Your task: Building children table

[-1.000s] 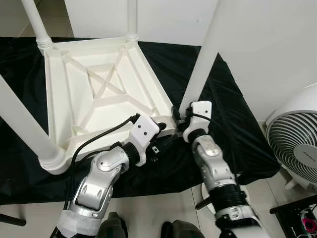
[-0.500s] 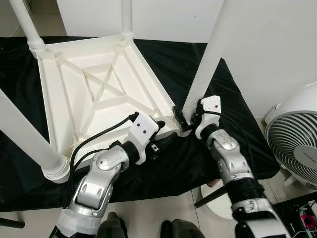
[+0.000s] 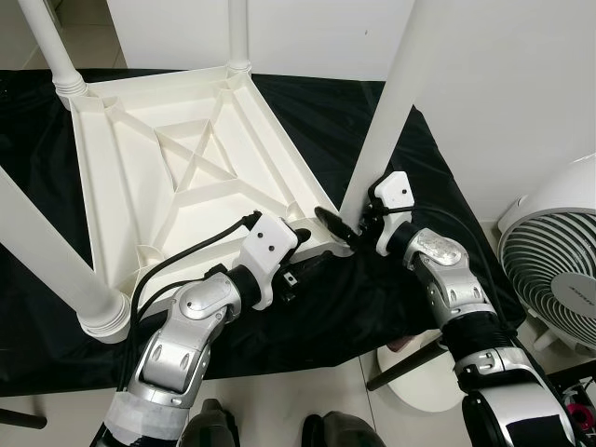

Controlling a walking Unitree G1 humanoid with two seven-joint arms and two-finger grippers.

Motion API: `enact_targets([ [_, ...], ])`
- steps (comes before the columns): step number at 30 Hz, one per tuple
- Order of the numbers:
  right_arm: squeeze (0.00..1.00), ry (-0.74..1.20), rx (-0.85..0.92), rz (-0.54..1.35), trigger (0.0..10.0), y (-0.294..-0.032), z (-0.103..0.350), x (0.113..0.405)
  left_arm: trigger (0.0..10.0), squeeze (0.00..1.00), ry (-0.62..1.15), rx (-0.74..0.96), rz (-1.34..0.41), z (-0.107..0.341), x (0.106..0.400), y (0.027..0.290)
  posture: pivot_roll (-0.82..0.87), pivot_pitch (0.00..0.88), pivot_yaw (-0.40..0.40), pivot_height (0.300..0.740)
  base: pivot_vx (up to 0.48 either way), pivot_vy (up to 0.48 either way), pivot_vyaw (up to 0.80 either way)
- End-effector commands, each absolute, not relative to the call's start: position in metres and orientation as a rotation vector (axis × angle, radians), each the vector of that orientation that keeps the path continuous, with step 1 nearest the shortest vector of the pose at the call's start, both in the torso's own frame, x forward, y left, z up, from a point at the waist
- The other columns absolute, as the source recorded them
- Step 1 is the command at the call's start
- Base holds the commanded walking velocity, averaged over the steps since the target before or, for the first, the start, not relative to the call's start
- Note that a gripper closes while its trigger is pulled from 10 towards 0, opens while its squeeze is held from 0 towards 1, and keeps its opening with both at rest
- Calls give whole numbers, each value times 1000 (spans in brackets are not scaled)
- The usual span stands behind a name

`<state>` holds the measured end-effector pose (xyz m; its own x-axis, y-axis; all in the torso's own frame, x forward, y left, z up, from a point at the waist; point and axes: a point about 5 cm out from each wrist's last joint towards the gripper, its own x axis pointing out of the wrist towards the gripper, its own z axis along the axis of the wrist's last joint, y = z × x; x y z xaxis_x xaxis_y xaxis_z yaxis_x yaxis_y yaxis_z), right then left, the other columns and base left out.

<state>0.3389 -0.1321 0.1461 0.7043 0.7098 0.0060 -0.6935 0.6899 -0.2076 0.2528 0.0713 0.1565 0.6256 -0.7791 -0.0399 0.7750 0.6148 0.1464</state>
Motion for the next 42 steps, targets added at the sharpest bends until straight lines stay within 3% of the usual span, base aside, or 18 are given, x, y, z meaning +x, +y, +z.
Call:
enact_targets([
  [1, 0, -69, -194, 795, 0, -133, 143, 340, 10000, 0, -29, 150, -865, 158, 252, 72, 29, 43, -49, 740, 0, 0, 0],
  [14, 0, -68, -125, 755, 0, -130, 132, 330, 10000, 0, -20, 148, -878, 156, 248, 71, 27, 41, -50, 740, 0, 0, 0],
  [26, 0, -32, -24, 182, 0, -111, 126, 315, 10000, 0, -13, 140, -878, 154, 246, 69, 27, 37, -64, 740, 0, 0, 0],
  [35, 0, -75, 27, 262, 392, -97, 133, 310, 10000, 0, -15, 141, -885, 154, 247, 68, 24, 25, -63, 740, 0, 0, 0],
  [36, 0, -77, 31, 288, 10000, -97, 135, 310, 10000, 0, -16, 141, -884, 155, 247, 68, 24, 25, -64, 740, 0, 0, 0],
  [39, 0, -78, 31, 296, 10000, -98, 137, 310, 10000, 0, -16, 139, -882, 155, 247, 68, 26, 23, -65, 740, 0, 0, 0],
  [40, 1000, -83, 28, 313, 10000, -100, 139, 311, 10000, 0, -16, 139, -880, 155, 247, 69, 27, 22, -66, 740, 0, 0, 0],
  [42, 1000, -85, 25, 322, 10000, -102, 141, 312, 10000, 0, -16, 139, -879, 155, 247, 69, 28, 21, -66, 740, 0, 0, 0],
])
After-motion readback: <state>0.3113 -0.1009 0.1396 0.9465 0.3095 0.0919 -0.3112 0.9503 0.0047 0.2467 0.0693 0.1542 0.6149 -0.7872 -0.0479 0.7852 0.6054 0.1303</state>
